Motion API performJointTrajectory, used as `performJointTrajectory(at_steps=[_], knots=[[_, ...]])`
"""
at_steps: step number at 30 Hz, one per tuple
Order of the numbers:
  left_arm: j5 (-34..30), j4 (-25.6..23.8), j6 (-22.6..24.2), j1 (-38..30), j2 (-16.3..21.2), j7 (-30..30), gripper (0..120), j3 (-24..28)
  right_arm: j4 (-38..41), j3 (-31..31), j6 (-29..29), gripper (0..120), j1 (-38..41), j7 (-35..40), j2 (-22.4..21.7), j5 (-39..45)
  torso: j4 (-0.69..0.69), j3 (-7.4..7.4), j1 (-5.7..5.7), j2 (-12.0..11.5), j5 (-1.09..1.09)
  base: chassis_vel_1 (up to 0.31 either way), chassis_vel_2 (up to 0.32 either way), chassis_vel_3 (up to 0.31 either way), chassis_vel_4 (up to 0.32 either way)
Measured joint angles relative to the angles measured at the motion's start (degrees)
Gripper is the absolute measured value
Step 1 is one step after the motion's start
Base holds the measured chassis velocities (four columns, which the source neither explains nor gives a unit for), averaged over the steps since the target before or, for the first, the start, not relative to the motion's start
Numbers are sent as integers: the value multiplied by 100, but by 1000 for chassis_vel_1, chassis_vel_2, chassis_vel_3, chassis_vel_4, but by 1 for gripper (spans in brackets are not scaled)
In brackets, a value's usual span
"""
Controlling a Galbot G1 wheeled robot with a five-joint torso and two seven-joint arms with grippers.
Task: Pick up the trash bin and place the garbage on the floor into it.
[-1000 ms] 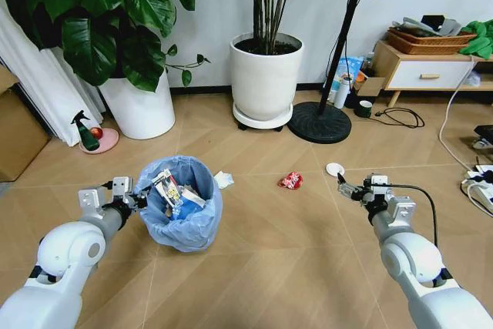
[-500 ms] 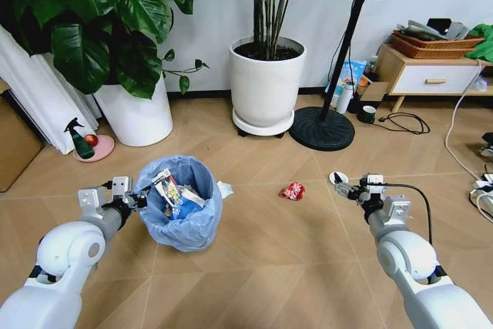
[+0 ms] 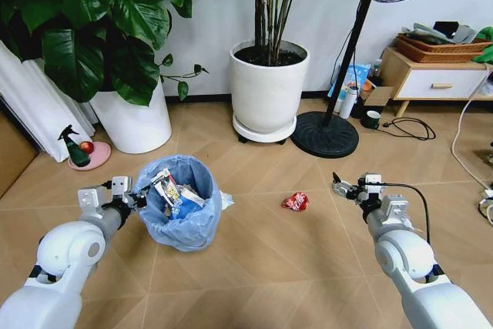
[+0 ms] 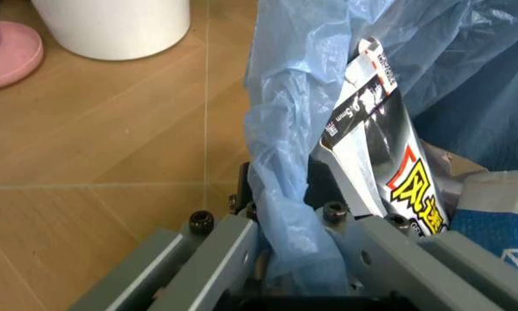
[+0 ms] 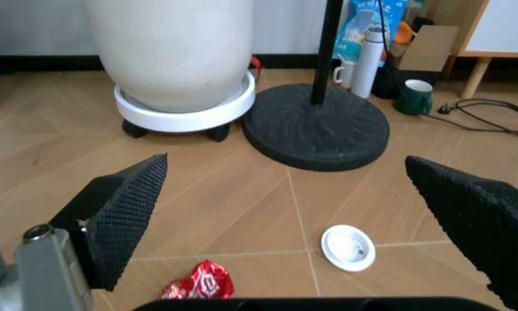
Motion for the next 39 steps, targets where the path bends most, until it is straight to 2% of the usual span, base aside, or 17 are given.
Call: performJointTrajectory(at_steps=[26, 31, 35, 36, 39], knots=[[-12, 244, 27, 48, 71, 267, 0, -303, -193, -162, 139, 100, 99, -108, -35, 4, 1, 0, 0, 0, 0, -32, 111, 34, -108], [-9, 338, 28, 27, 125, 412, 0, -387, -524, -572, 271, 100, 450, -481, -224, 253, 0, 0, -1, 0, 1, 0, 0, 0, 0], [-1, 473, 30, -109, 206, 549, 0, -362, -1194, -1037, 429, 100, 940, -1331, -444, 420, 0, 0, -1, 0, 0, 0, 0, 0, 0], [-1, 473, 30, -109, 206, 549, 0, -362, -1194, -1037, 429, 100, 940, -1331, -444, 420, 0, 0, -1, 0, 0, 0, 0, 0, 0], [9, 588, 32, -199, 279, 614, 0, -295, -1892, -1493, 483, 100, 1406, -2031, -480, 421, -2, 0, 0, 0, -2, 0, 0, 0, 0]])
